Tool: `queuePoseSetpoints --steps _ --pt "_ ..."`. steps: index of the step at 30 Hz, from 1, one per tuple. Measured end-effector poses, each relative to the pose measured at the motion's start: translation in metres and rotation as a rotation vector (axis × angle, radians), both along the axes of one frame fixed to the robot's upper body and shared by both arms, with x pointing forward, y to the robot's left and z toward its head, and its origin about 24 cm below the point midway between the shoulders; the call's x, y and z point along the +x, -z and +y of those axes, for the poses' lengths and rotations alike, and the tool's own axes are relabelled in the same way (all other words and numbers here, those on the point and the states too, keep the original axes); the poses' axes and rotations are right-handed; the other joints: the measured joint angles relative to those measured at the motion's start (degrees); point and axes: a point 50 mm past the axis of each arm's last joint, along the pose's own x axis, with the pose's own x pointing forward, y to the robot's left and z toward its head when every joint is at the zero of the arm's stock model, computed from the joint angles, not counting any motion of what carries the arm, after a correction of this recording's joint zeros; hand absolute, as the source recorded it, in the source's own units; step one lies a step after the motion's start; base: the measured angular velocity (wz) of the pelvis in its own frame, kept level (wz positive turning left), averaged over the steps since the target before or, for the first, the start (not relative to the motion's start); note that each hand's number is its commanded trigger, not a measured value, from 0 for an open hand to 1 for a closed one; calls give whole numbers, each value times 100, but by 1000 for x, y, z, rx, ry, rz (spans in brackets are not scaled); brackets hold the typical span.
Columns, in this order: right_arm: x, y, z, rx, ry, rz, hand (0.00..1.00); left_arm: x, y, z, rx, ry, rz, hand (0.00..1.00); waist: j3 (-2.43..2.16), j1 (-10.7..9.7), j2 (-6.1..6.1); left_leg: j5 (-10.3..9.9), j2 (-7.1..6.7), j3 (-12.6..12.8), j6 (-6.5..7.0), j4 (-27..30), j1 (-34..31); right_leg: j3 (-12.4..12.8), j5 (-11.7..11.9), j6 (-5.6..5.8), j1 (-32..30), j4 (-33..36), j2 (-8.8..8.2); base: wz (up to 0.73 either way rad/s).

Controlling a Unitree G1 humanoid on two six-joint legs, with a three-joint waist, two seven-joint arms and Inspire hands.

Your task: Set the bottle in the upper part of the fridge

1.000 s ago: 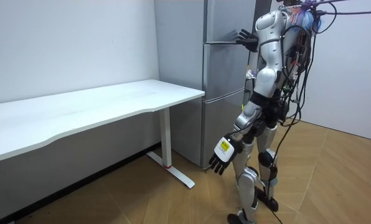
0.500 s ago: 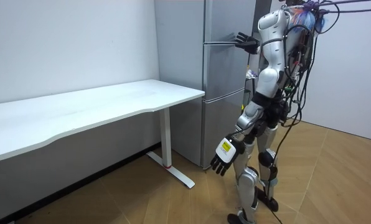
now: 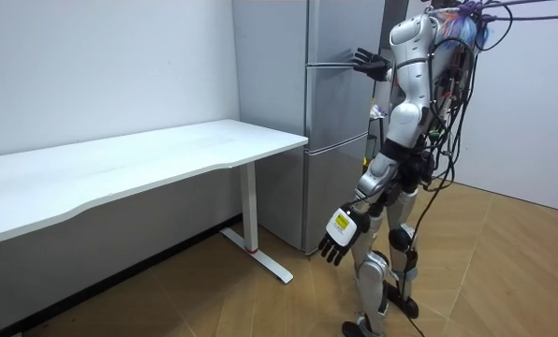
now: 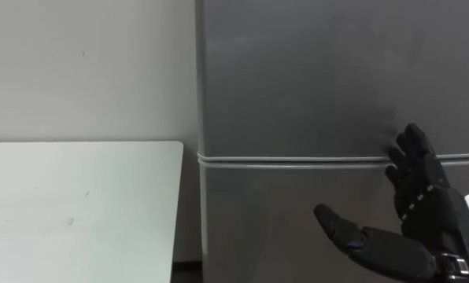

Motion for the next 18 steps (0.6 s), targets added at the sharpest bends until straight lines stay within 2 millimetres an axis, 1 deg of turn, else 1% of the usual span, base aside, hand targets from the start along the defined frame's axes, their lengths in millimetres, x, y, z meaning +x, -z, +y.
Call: queuePoseSetpoints --steps 7,16,18 --pt "0 0 0 2 6 0 0 0 0 0 -1 1 -2 0 7 0 -17 0 -1 0 0 0 -3 0 0 0 1 0 0 0" --pt "0 0 -2 12 34 -1 0 0 -1 3 6 2 -6 0 4 -2 -57 0 -2 -2 0 -2 -11 -3 -1 1 -1 -7 0 0" --pt "-1 -2 -5 15 60 -8 0 0 -1 3 6 1 -10 0 1 3 -58 0 -2 -14 0 -6 -11 -8 -1 1 -1 -7 0 0"
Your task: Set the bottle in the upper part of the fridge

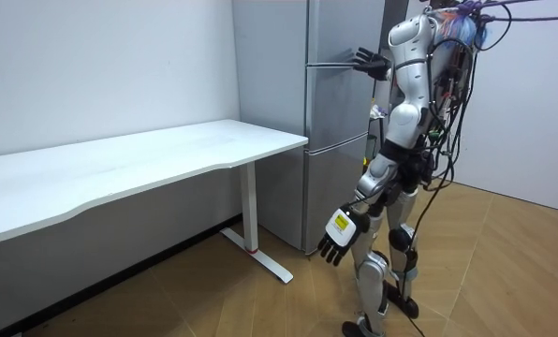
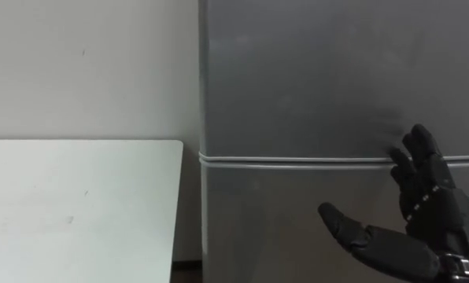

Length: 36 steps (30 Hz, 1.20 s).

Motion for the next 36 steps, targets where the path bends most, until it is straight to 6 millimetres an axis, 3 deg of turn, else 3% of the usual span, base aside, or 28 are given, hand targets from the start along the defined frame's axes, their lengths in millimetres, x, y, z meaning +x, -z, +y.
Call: queuePoseSetpoints --steps 6,12,21,29,36 --pt "-5 -13 -20 12 145 -53 0 -6 -1 2 9 -25 5 0 -19 -28 -25 2 -2 -54 0 6 0 -36 0 0 43 -38 -1 4" --pt "-16 -22 -48 21 323 -104 0 -14 0 0 27 -77 7 0 -6 -179 1 2 -9 -96 0 9 22 -86 2 5 109 -86 -2 4" --pt "-26 -10 -80 142 525 -71 0 -13 -3 3 47 -83 -10 0 13 -451 -25 1 -20 -139 0 -10 28 -120 -13 17 94 -90 -13 2" --pt "-37 21 -105 336 720 25 0 -8 -4 4 64 -84 -33 0 23 -471 -31 2 -20 -139 0 6 23 -135 -14 16 82 -107 -13 0" --pt "-52 71 -123 478 871 207 0 -10 -5 5 84 -131 -43 0 -5 -467 7 2 -27 -147 0 3 15 -154 -14 18 119 -176 -16 0"
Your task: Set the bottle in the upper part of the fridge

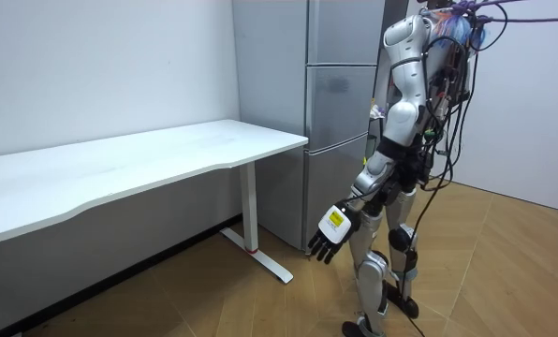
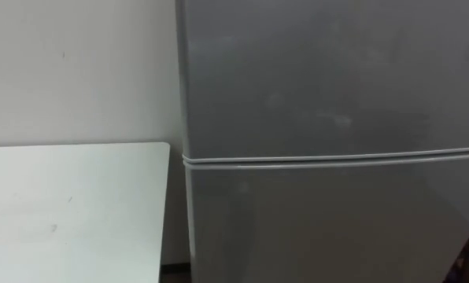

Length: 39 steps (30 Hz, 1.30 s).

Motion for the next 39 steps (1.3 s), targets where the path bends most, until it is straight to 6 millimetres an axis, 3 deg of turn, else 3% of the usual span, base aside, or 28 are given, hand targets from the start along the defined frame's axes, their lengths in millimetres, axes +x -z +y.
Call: queuePoseSetpoints --steps 8,10,13,19,27,33,39 --pt "-34 61 -1 155 90 235 0 -7 1 0 26 -24 30 0 -19 12 96 2 -8 -7 -2 -85 114 -3 -17 16 99 -22 3 0" --pt "-49 85 7 249 119 305 0 -8 1 -1 21 -39 28 0 -16 35 91 2 -13 -4 -2 -100 145 16 -17 16 88 -16 2 -2" --pt "-61 102 16 301 108 376 0 -10 1 -1 14 -62 29 0 -13 34 102 2 -18 -2 -2 -103 153 14 -19 19 97 -21 -3 0" --pt "-106 153 35 400 94 665 0 -14 4 -7 -9 -95 38 0 -9 49 119 2 -18 1 -2 -99 211 23 -43 20 166 -9 -2 1" --pt "-126 179 61 417 -84 881 0 -17 7 -16 -36 -68 61 0 16 60 170 1 -16 7 -3 -102 286 30 -70 17 202 -12 -2 0" --pt "-137 193 79 355 -341 1086 0 -16 9 -19 -46 -72 67 0 0 135 217 1 -15 5 -3 -79 268 25 -70 15 197 -7 -3 0" --pt "-140 202 96 384 -492 1156 0 -19 11 -25 -57 -56 92 0 2 175 279 1 -13 -20 -3 -69 247 7 -69 14 194 -13 -3 1"
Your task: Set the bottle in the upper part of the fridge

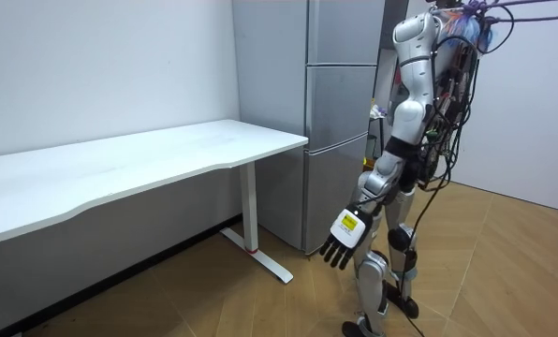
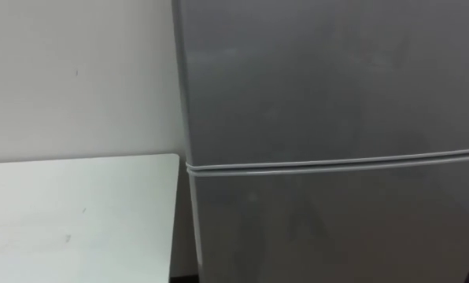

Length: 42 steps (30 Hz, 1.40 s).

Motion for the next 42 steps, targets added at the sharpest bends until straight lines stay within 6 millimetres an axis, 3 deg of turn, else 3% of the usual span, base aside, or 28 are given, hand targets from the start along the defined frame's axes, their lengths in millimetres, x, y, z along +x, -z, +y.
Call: queuePoseSetpoints --steps 6,22,42 --pt "6 4 13 43 -167 19 0 1 1 -3 -11 23 4 0 -1 9 45 -2 9 -9 0 78 -63 -14 4 -7 -17 1 0 0" --pt "16 7 28 131 -300 7 0 4 4 -8 -30 63 31 0 7 17 80 0 7 -139 -1 97 -136 -150 9 -13 2 8 -3 4" --pt "18 10 29 221 -323 12 0 17 8 -13 -66 175 64 0 38 9 97 -1 2 -211 -2 96 -148 -290 9 -13 104 -108 2 2"
